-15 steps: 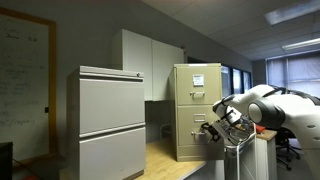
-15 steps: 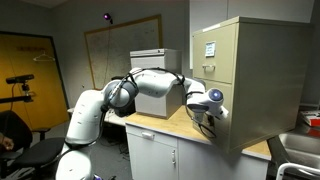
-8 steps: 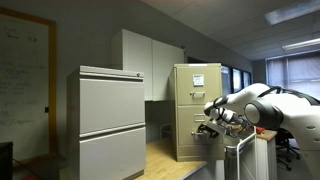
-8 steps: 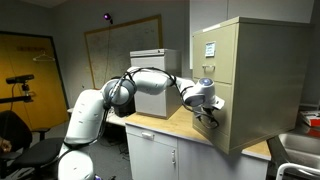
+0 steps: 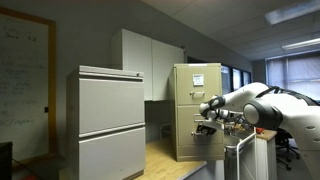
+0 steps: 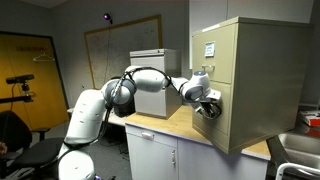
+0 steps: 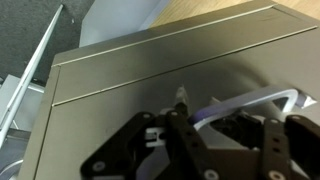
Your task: Open the bottom drawer of the cabinet to the right.
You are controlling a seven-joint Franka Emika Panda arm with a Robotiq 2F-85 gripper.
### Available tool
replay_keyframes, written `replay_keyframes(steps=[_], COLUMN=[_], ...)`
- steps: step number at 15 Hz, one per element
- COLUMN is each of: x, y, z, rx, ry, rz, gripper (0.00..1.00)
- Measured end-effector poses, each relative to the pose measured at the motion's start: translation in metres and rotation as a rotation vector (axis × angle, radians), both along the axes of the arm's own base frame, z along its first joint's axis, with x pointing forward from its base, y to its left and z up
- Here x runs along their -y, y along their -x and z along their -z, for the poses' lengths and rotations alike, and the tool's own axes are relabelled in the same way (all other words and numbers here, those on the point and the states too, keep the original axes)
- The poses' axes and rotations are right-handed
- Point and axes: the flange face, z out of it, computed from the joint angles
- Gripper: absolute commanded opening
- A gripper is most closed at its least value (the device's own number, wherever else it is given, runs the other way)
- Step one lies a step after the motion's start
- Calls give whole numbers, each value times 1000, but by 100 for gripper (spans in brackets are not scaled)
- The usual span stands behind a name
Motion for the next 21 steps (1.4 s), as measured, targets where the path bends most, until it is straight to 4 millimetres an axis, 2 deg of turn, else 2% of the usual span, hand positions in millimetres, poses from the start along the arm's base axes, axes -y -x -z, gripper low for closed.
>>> replay_keyframes(steps=[4, 9, 15, 21], x=[-3, -13, -33, -53], y=[2, 23, 62, 115], z=[0, 3, 4, 7], rx=[-1, 17, 18, 46], ry=[8, 0, -33, -109], rz=[-3, 2, -20, -67], gripper=[7, 7, 7, 7])
